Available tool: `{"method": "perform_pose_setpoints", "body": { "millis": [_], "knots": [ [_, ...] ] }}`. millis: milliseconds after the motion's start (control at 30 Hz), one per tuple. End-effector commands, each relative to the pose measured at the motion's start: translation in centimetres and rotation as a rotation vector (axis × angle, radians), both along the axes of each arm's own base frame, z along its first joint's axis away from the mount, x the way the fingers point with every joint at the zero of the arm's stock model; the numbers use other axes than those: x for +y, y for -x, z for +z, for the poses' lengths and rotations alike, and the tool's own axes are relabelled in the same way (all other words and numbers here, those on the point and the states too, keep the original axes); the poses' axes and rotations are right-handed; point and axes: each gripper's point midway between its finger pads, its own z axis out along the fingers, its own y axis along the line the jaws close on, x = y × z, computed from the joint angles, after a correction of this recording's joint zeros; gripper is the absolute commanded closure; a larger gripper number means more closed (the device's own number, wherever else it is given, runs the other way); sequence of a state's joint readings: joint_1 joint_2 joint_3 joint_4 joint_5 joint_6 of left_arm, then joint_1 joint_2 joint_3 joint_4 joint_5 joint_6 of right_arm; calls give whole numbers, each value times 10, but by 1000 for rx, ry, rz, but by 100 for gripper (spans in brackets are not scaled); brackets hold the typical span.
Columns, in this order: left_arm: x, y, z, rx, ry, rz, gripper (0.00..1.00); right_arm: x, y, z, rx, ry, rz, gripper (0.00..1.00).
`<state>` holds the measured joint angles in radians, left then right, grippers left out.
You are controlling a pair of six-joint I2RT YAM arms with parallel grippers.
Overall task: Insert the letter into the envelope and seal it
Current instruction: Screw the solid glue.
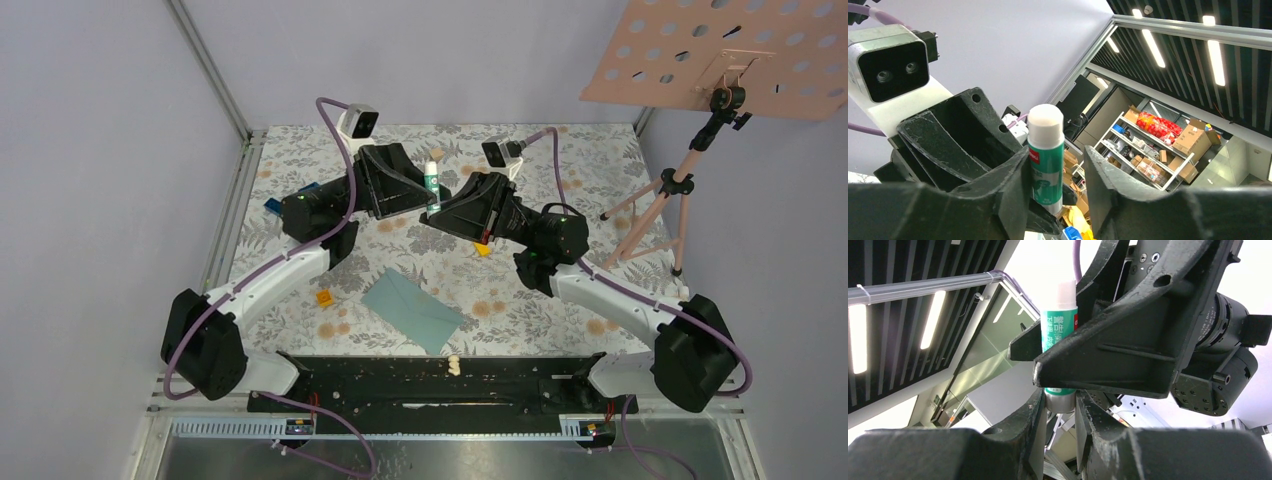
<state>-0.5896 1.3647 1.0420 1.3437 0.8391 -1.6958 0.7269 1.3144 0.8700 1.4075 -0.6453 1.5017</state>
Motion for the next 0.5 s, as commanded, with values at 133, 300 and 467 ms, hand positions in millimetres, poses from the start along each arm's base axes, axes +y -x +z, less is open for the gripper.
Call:
{"method": "perform_pose_setpoints", "body": {
  "millis": [133,300,467],
  "knots": [
    [5,9,17,-80,39,-13,71,-3,10,15,-54,-56,19,100],
    [5,7,17,-63,45,-16,76,-1,11,12,-59,-43,37,100],
    [5,5,16,-45,52,-17,100,-2,7,9,-16,-52,31,98]
  ]
}}
